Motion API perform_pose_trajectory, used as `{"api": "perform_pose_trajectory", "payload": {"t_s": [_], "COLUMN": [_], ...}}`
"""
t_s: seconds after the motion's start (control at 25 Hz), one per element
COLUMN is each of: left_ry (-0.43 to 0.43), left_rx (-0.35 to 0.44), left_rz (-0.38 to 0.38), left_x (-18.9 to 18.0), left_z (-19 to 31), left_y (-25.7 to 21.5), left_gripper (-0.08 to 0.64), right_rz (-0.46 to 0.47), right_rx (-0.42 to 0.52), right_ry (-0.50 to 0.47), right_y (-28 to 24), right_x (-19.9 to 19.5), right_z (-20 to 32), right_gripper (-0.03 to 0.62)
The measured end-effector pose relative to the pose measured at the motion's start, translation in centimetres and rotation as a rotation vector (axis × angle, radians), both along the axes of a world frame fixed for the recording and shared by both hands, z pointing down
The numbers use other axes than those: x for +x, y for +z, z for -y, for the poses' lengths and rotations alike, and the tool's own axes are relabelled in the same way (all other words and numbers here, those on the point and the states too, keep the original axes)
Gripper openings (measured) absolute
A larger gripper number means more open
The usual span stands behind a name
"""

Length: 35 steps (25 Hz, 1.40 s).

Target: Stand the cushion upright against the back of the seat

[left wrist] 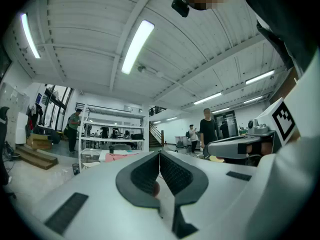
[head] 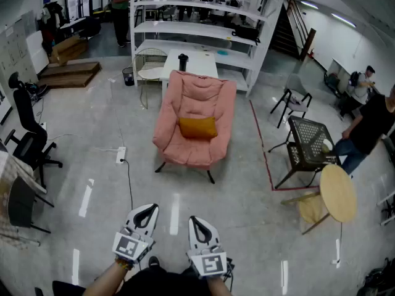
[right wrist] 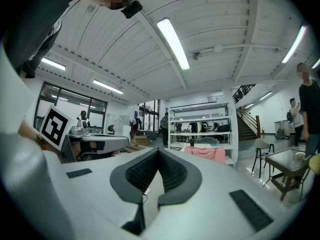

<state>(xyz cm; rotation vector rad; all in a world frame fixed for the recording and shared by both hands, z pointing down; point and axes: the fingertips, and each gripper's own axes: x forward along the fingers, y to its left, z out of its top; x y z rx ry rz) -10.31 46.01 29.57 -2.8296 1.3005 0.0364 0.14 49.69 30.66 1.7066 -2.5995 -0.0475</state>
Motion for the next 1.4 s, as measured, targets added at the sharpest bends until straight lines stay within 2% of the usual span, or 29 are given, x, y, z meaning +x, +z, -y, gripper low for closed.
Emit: {"api": "perform_pose_trajectory", "payload": {"t_s": [0.48, 0.72, 1.0, 1.2, 1.4], "left_ry": [0.016, 0.033, 0.045, 0.054, 0.008], "left_rx": [0.016, 0.017, -0.01, 0.014, -0.022], "left_rz": [0.006, -0.005, 0.025, 0.016, 0.05], "left_x": [-0.9, -3.3, -5.8, -4.0, -1.2], "left_z": [2.5, 3.8, 5.4, 7.2, 10.0], "left_y": [1.1, 1.2, 1.5, 1.9, 2.1], "left_gripper": [0.014, 0.014, 0.014, 0.014, 0.014], "right_rz": [-0.018, -0.08, -0.095, -0.084, -0.072], "right_rx": [-0.03, -0.04, -0.047, -0.043, -0.059], "right_ry": [-0.024, -0.007, 0.042, 0.046, 0.019], "right_y": [1.3, 1.8, 2.2, 2.6, 3.0], "right_x": [-3.0, -5.2, -7.4, -6.3, -3.4], "right_z": [3.6, 4.8, 6.2, 8.1, 10.6], "right_gripper": [0.015, 0.015, 0.015, 0.015, 0.015]}}
